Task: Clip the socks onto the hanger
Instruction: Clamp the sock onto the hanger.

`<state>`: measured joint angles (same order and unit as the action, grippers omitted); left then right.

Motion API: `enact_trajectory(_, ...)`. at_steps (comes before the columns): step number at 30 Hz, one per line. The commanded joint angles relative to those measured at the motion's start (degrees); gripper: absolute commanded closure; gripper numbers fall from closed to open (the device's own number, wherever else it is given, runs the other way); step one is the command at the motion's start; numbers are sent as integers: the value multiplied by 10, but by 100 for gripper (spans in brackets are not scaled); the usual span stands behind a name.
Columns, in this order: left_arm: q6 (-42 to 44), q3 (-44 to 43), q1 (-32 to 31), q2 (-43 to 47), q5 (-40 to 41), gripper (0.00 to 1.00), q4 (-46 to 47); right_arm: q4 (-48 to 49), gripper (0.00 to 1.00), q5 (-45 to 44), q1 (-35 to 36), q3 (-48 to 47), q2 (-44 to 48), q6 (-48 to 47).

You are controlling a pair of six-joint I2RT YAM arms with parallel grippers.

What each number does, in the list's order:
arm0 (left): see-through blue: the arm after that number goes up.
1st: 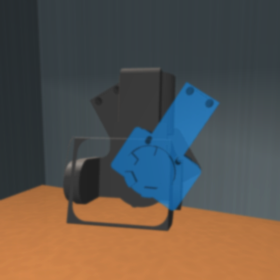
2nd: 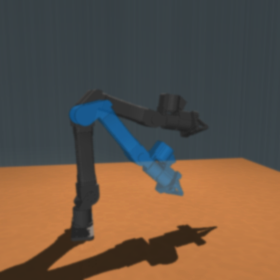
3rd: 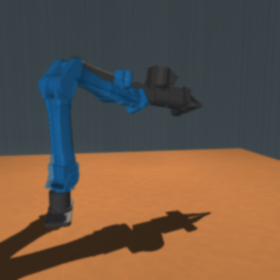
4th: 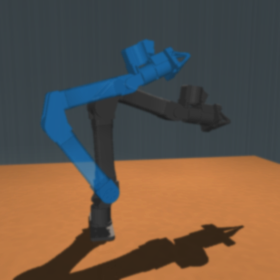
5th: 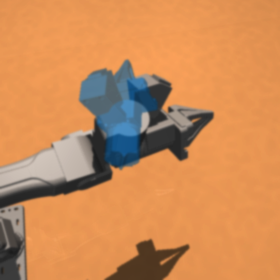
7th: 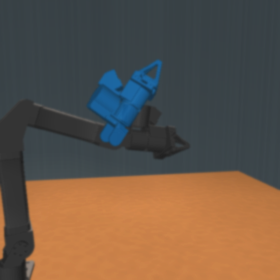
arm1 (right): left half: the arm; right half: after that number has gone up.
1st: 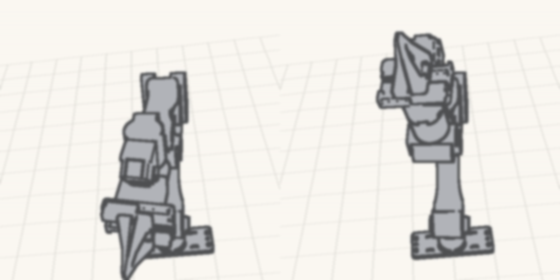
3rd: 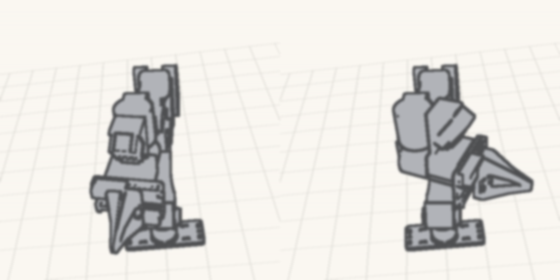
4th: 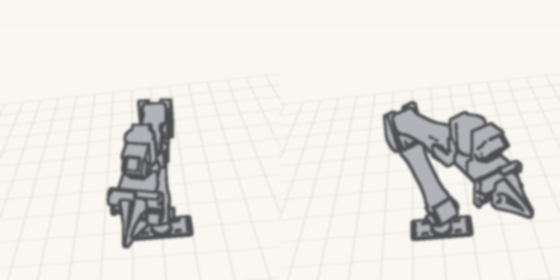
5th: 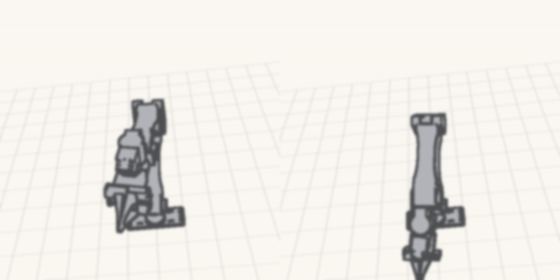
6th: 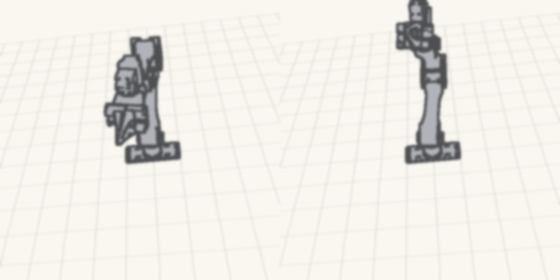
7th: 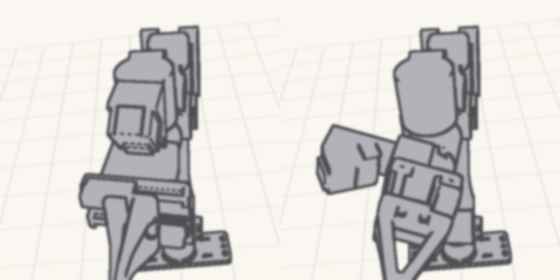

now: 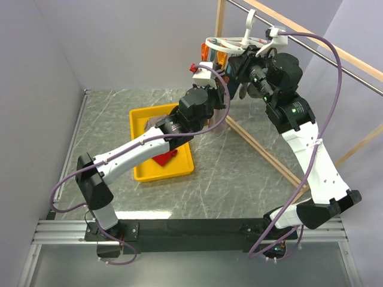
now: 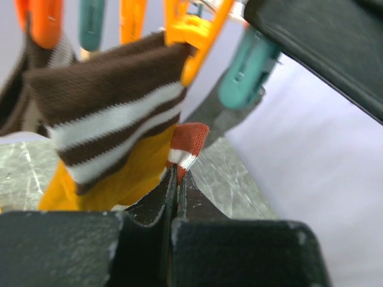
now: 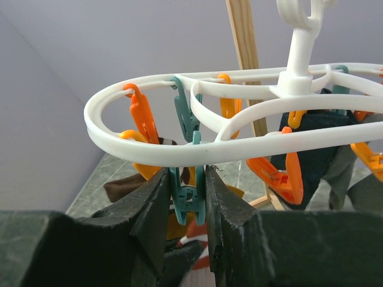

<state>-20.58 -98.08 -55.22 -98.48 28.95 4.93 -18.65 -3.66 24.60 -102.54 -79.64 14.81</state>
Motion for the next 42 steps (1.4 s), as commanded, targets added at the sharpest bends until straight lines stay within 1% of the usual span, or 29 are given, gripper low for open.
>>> enact_trajectory(1,12,-26,-2,7,31,100,27,15,100,-11,-2,-19,15,-13)
enact_trajectory(17,36,-74,-13,-27,11,99,32,11,100,-23,1,-14,12,-22)
enact_trajectory(28,54,-72,-21,-27,16,99,57,1,100,-36,4,-22,5,-31)
enact_trajectory(35,67,-103,-27,-50,4,99,45,0,100,-44,5,-24,5,-31)
enact_trajectory(40,70,-104,-28,-48,26,99,54,-2,100,-44,6,-20,6,-32)
enact_trajectory(42,70,-90,-28,-39,32,99,75,-2,100,-44,6,-19,7,-33)
